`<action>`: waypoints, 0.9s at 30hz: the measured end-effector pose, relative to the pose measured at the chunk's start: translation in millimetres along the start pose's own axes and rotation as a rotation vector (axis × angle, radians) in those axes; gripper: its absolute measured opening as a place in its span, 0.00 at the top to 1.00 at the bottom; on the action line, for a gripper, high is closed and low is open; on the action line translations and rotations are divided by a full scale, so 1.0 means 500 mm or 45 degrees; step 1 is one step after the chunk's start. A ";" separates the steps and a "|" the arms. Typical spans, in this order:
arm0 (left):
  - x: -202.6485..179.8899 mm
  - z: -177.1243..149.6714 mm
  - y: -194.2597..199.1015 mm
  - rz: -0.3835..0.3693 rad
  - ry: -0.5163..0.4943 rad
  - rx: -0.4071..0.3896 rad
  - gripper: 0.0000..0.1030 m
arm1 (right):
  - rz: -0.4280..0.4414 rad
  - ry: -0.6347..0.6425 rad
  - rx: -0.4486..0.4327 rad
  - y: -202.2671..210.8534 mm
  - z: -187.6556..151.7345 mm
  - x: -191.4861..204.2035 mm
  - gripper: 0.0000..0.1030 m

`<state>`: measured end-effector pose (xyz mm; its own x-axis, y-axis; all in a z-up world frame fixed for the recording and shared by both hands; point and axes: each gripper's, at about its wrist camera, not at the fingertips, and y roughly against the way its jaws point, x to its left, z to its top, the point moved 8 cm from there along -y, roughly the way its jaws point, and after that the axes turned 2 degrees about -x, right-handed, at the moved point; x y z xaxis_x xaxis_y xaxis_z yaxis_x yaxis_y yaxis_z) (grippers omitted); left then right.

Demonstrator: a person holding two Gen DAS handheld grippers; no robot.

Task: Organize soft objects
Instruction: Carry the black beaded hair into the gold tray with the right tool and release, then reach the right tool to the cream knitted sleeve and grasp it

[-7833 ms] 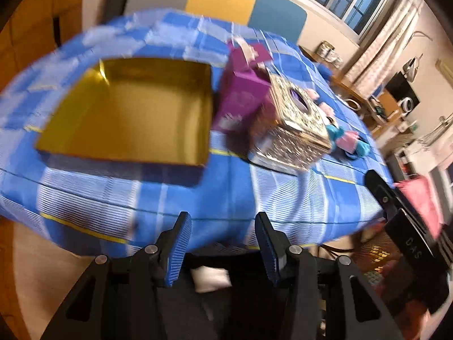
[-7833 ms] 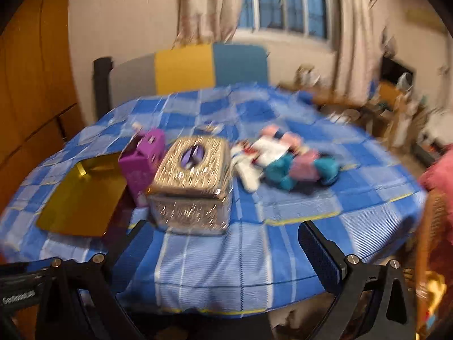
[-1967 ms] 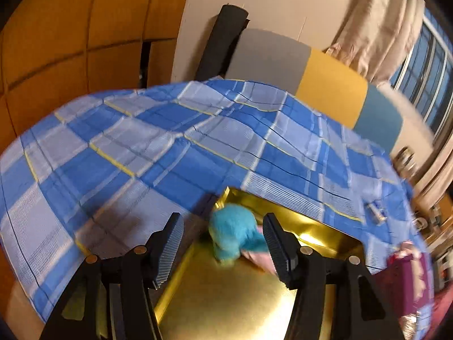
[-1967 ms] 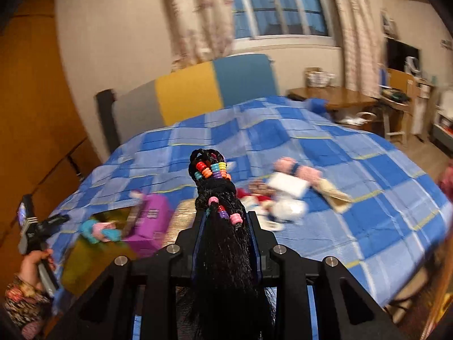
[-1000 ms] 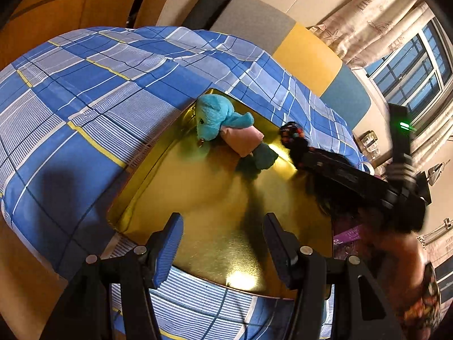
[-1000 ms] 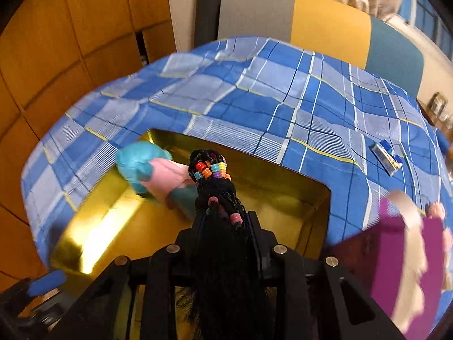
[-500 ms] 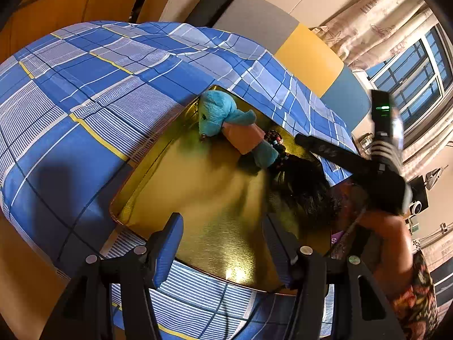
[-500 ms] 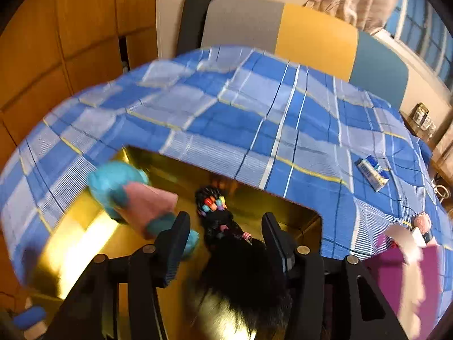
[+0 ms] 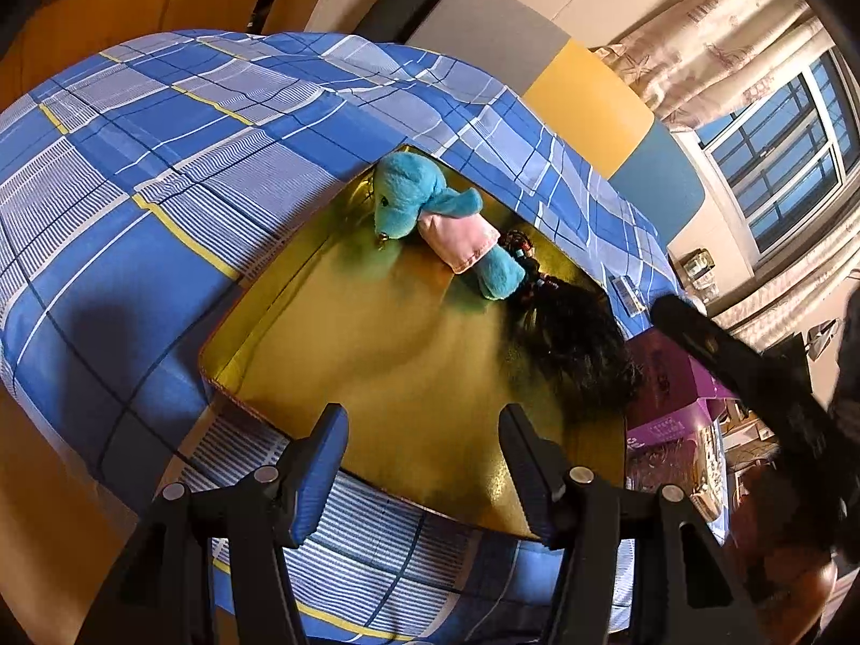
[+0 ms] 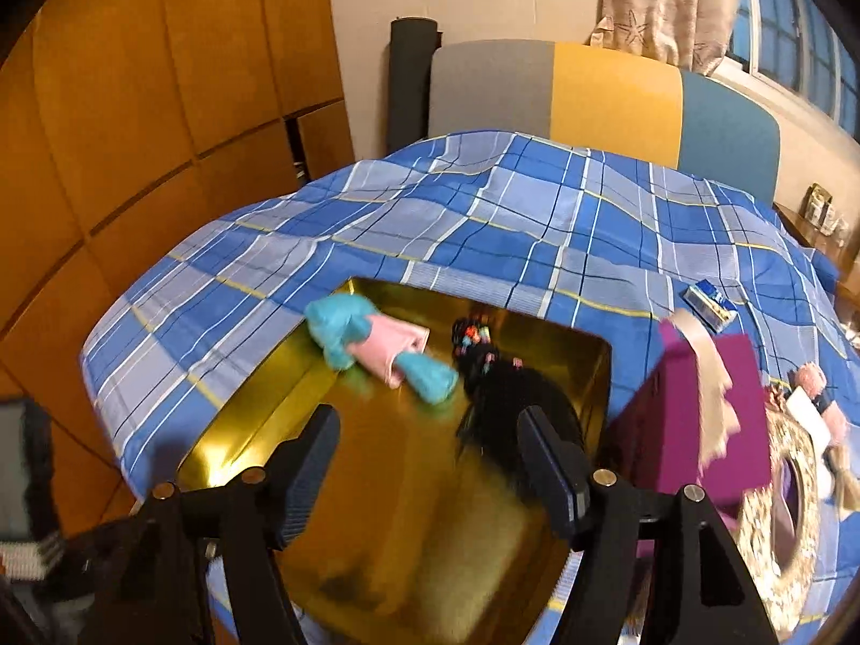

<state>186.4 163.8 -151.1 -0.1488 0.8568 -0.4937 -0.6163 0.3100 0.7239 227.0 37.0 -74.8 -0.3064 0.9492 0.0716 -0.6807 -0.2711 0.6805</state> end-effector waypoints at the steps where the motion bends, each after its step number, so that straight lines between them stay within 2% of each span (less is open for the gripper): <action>1: -0.002 -0.004 -0.001 0.000 -0.006 0.005 0.43 | 0.004 0.001 0.000 0.008 -0.007 -0.003 0.33; 7: -0.027 -0.024 -0.008 -0.032 -0.039 0.037 0.43 | 0.008 -0.013 -0.005 0.069 -0.053 -0.033 0.32; 17: -0.083 -0.052 -0.013 -0.037 -0.134 0.045 0.42 | -0.070 -0.090 -0.081 0.165 -0.088 -0.114 0.31; 23: -0.130 -0.082 -0.016 -0.093 -0.204 0.077 0.42 | -0.125 -0.188 -0.135 0.214 -0.103 -0.192 0.31; 27: -0.173 -0.106 -0.015 -0.170 -0.263 0.107 0.42 | -0.197 -0.268 -0.180 0.250 -0.116 -0.268 0.30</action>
<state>162.9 65.8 -139.3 0.0957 0.8693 -0.4849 -0.5523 0.4516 0.7007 144.2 -133.3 -41.6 -0.0567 0.9893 0.1346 -0.7989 -0.1259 0.5881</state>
